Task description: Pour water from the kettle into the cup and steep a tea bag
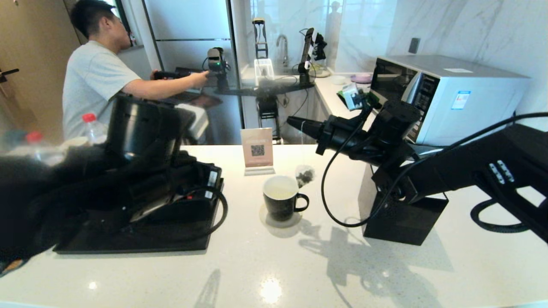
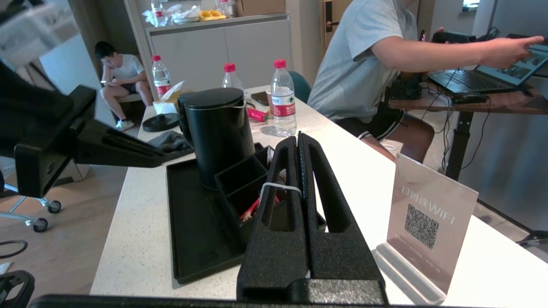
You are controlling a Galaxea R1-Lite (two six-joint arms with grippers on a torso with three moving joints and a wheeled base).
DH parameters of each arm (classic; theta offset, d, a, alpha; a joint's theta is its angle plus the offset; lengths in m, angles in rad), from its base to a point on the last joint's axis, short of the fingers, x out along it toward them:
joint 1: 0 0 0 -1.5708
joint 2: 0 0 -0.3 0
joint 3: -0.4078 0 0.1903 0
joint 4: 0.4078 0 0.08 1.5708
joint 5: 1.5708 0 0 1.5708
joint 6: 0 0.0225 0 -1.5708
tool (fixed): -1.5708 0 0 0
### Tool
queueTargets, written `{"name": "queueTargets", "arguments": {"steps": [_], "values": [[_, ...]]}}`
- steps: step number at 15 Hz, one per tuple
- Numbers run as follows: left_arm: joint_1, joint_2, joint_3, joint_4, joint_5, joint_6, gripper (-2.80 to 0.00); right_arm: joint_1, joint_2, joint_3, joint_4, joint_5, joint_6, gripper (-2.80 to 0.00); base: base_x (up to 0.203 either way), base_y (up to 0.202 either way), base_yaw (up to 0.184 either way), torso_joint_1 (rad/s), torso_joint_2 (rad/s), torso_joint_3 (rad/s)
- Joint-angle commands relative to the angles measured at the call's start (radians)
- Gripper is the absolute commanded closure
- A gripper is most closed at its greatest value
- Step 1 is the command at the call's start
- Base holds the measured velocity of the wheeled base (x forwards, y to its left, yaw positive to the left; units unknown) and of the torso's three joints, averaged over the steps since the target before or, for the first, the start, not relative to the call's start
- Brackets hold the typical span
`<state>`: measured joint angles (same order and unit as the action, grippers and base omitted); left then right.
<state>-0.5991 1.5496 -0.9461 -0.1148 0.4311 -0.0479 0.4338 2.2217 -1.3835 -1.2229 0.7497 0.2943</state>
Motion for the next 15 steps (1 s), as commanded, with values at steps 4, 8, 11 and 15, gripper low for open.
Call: {"name": "queueTargets", "arguments": {"steps": [4, 8, 11, 15], "values": [[0.049, -0.166, 0.223, -0.003, 0.000, -0.002, 0.00, 0.000, 0.004, -0.035, 0.037, 0.005, -0.001, 0.00, 0.000, 0.000, 0.000, 0.000, 0.00, 0.000], [0.049, -0.219, 0.375, -0.142, -0.004, -0.017, 0.00, 0.003, 0.008, -0.035, 0.054, 0.005, -0.001, 0.00, 0.000, 0.000, 0.000, 0.000, 0.00, 0.000], [0.050, -0.203, 0.547, -0.450, -0.005, -0.018, 0.00, 0.006, 0.019, -0.035, 0.074, 0.007, -0.037, 0.00, 0.000, 0.000, 0.000, 0.000, 0.00, 0.000], [0.108, -0.199, 0.677, -0.631, -0.005, -0.016, 0.00, 0.008, 0.019, -0.035, 0.085, 0.008, -0.043, 0.00, 0.000, 0.000, 0.000, 0.000, 0.00, 0.000]]}}
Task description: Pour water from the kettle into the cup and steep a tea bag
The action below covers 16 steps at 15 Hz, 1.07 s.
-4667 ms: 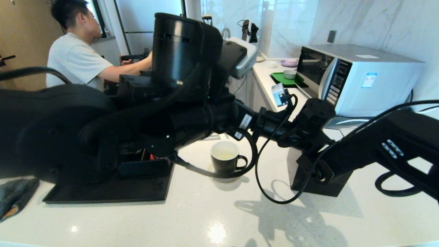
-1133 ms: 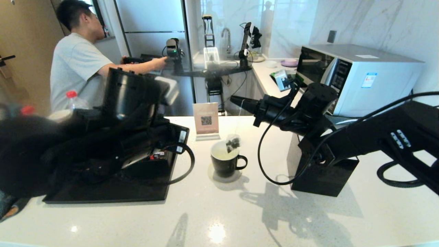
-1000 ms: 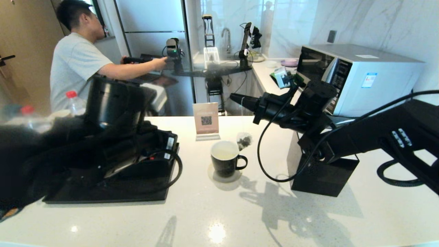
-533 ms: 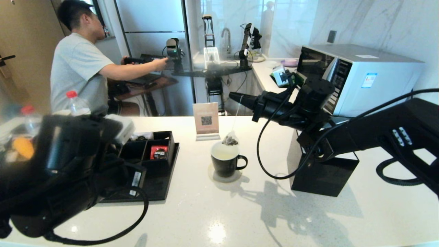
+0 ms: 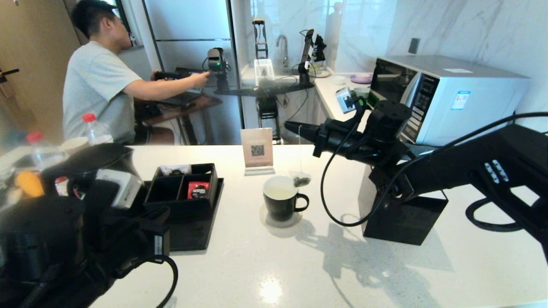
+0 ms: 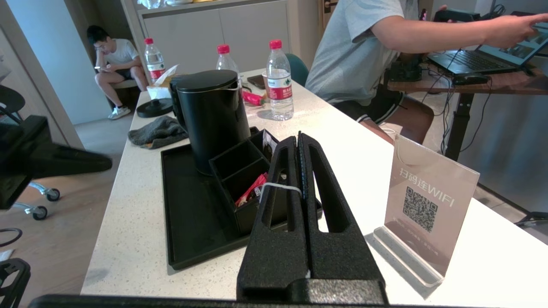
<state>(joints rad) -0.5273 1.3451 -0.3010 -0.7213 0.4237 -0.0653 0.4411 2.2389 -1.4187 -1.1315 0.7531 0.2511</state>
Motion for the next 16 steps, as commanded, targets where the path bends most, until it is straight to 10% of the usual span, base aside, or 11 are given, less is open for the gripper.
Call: {"name": "queueTargets", "arguments": {"steps": [1, 16], "values": [[0.070, 0.005, 0.034, -0.025, 0.003, 0.003, 0.00, 0.001, 0.002, 0.000, -0.006, 0.005, 0.002, 0.00, 0.000, 0.000, 0.000, 0.000, 0.00, 0.000], [0.335, -0.222, 0.301, -0.016, 0.000, 0.016, 0.00, 0.070, 0.057, 0.011, 0.002, 0.003, -0.038, 0.00, 0.000, 0.000, 0.000, 0.000, 0.00, 0.000]]}}
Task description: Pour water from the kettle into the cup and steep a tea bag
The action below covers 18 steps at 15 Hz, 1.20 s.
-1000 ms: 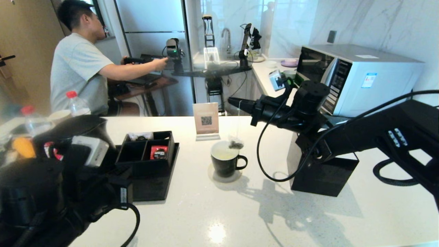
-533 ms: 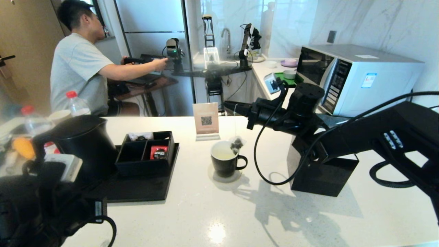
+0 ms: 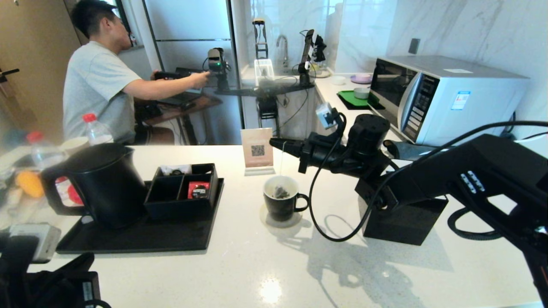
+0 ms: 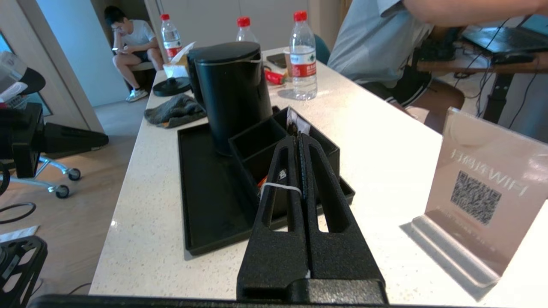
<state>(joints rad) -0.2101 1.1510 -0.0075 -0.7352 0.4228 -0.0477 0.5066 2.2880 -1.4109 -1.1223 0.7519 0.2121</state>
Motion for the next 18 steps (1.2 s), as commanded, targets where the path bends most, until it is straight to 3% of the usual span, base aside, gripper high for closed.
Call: {"name": "queueTargets", "arguments": {"steps": [1, 8, 16, 18], "values": [[0.036, -0.031, 0.007, -0.002, -0.002, -0.003, 0.00, 0.004, 0.015, 0.006, -0.008, 0.004, 0.001, 0.00, 0.000, 0.000, 0.000, 0.000, 0.00, 0.000], [0.080, -0.133, 0.007, 0.062, -0.003, -0.017, 0.00, 0.009, 0.030, 0.020, -0.013, 0.004, -0.034, 0.00, 0.000, 0.000, 0.000, 0.000, 0.00, 0.000], [0.080, -0.570, 0.007, 0.477, -0.006, -0.020, 0.00, 0.009, 0.027, 0.023, -0.019, 0.003, -0.037, 0.00, 0.000, 0.000, 0.000, 0.000, 0.00, 0.000], [0.079, -0.688, 0.003, 0.563, -0.045, -0.020, 0.00, 0.009, 0.027, 0.023, -0.019, 0.003, -0.037, 0.00, 0.000, 0.000, 0.000, 0.000, 0.00, 0.000]]}}
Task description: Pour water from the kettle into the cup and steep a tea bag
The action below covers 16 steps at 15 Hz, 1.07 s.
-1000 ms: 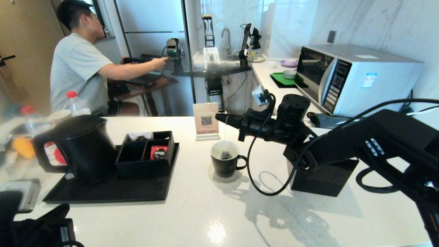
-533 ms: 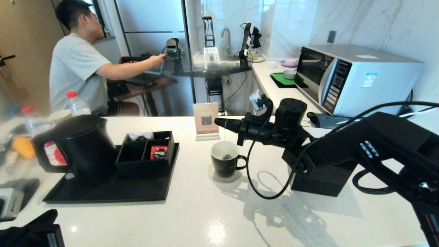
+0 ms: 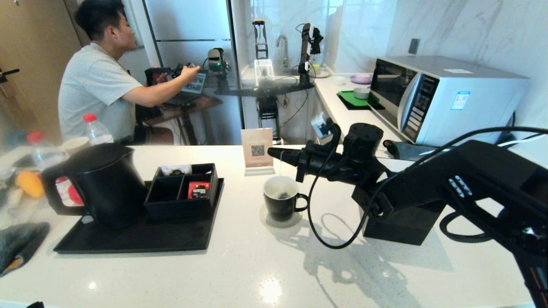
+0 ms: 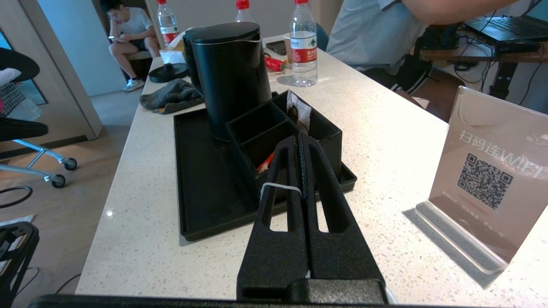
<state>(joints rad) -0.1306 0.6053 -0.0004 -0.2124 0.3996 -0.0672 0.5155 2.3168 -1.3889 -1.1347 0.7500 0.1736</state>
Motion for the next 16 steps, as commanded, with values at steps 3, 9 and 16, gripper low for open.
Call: {"name": "queueTargets", "arguments": {"steps": [3, 9, 16], "values": [[0.000, -0.265, -0.002, 0.066, -0.180, 0.001, 0.00, 0.000, -0.002, 0.000, -0.007, 0.005, 0.001, 0.00, 0.000, 0.000, 0.000, 0.000, 0.00, 0.000], [0.002, -0.321, 0.000, 0.219, -0.380, 0.044, 0.00, -0.002, -0.004, -0.001, -0.005, 0.005, 0.001, 0.00, 0.000, 0.000, 0.000, 0.000, 0.00, 0.000], [0.000, -0.320, 0.000, 0.215, -0.384, 0.050, 0.00, -0.005, 0.001, -0.001, -0.007, 0.003, 0.001, 0.00, 0.000, 0.000, 0.000, 0.000, 0.00, 0.000]]}}
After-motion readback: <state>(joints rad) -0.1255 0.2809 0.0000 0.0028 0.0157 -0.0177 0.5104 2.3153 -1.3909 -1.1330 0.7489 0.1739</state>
